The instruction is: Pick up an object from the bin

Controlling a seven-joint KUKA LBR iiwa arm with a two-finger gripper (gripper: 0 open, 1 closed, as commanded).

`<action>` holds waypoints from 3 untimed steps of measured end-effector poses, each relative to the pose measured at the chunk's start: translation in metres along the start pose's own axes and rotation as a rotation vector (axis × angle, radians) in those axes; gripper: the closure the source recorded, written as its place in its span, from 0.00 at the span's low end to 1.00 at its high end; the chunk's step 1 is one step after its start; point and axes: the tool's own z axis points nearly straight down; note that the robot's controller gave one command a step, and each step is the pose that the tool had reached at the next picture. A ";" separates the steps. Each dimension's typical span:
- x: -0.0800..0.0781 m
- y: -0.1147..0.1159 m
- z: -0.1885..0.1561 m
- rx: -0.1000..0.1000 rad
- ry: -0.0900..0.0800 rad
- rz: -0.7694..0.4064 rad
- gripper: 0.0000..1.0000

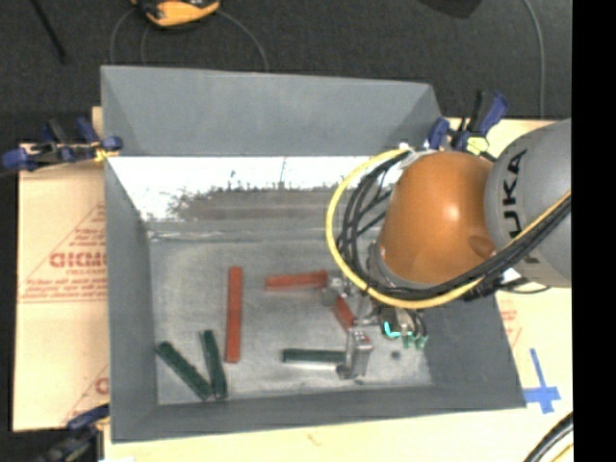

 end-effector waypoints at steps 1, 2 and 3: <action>-0.002 0.000 -0.004 -0.001 -0.008 0.002 1.00; -0.002 0.000 -0.004 -0.001 -0.008 0.002 1.00; -0.021 -0.012 0.021 -0.001 -0.010 0.065 1.00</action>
Offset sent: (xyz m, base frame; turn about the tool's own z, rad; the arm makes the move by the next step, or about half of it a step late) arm 0.0000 0.0000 0.0000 0.0000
